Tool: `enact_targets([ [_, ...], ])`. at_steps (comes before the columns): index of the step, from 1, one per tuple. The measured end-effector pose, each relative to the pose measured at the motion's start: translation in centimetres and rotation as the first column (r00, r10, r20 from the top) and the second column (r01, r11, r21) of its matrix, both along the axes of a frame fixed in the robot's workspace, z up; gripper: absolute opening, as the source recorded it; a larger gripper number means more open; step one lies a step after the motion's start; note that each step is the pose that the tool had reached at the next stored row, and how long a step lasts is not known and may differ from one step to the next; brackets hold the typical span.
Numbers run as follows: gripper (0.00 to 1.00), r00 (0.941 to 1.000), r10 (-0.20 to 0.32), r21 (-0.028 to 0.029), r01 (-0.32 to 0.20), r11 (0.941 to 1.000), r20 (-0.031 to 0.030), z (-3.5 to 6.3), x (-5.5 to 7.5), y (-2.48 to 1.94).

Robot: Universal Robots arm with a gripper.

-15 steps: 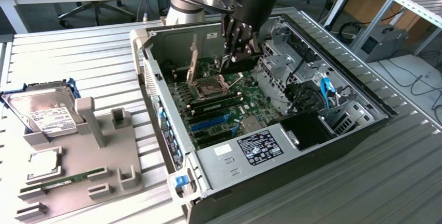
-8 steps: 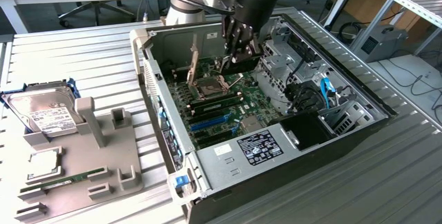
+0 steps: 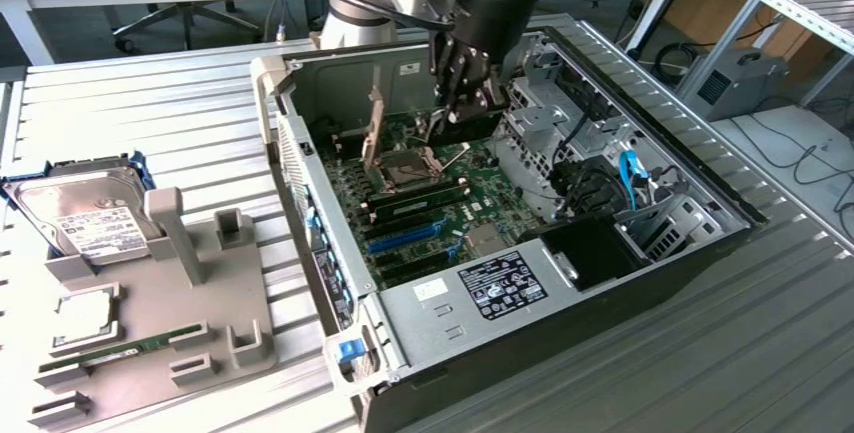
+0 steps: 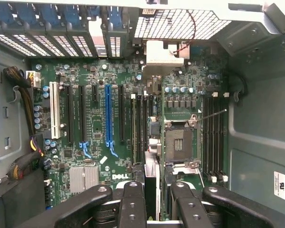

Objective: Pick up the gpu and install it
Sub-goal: 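Insert the gpu into the slot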

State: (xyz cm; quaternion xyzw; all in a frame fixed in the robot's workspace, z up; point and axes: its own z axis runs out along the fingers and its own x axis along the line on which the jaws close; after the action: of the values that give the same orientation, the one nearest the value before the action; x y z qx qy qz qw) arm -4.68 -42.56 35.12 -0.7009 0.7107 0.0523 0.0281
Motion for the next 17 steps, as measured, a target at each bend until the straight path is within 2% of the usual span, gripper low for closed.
enact_targets([
  [3,0.26,1.0,0.0,0.0,0.0,1.0,0.0,-0.02,0.0,-0.05],
  [5,0.26,1.0,0.0,-0.0004,0.0,1.0,0.0,-0.1,0.0,-0.24],
  [15,0.26,1.0,0.0,-0.0004,0.0,1.0,0.0,-0.22,0.0,-0.46],
  [17,0.26,1.0,0.0,-0.001,0.0,1.0,0.0,-0.37,0.0,-0.7],
])
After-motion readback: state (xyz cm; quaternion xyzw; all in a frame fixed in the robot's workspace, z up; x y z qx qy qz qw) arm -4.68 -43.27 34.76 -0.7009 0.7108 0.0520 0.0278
